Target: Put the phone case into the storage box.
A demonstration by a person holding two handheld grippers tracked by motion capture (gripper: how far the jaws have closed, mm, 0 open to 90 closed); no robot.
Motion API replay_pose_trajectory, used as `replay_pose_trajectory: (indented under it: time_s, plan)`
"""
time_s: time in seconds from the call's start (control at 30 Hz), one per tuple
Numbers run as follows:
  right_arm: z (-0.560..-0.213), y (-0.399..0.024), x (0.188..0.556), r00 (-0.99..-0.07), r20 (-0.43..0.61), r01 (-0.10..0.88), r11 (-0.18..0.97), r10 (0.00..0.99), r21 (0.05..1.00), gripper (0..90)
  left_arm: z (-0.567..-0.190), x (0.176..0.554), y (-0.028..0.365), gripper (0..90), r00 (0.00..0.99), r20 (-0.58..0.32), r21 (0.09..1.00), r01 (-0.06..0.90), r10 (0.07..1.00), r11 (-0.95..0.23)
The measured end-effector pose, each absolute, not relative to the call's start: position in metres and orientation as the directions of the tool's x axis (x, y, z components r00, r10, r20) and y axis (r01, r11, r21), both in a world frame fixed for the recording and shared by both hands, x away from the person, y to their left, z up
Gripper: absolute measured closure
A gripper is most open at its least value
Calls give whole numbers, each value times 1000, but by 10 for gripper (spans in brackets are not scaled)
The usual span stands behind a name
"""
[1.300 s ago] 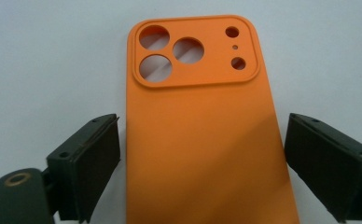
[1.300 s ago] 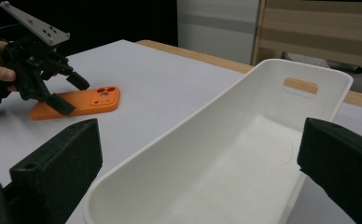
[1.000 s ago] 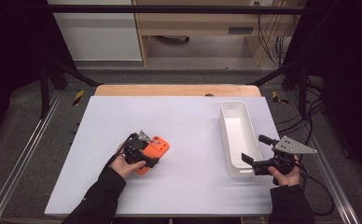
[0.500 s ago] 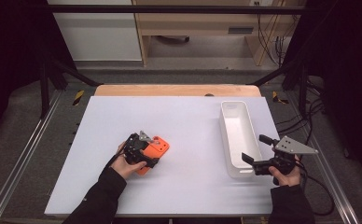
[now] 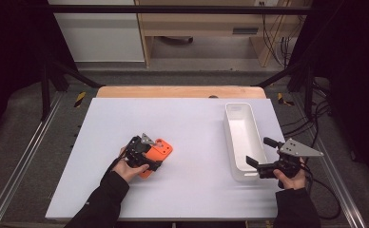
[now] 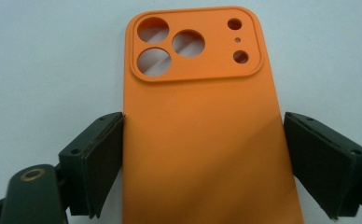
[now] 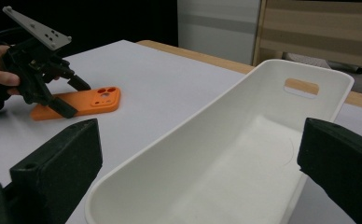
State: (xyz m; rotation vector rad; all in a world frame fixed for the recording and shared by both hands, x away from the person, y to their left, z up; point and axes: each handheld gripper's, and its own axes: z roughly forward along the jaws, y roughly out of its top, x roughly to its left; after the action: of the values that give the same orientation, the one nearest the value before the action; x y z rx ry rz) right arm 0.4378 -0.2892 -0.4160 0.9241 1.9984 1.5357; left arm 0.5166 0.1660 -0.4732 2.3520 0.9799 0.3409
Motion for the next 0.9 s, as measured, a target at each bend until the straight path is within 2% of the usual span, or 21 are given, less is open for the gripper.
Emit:
replay_pose_trajectory:
  time_s: [0.9]
  plan:
    - [-415, -288, 437, -677, 43, 231, 157, 735, 960, 4, -455, 511, 170, 148, 705, 10, 617, 554, 709, -559]
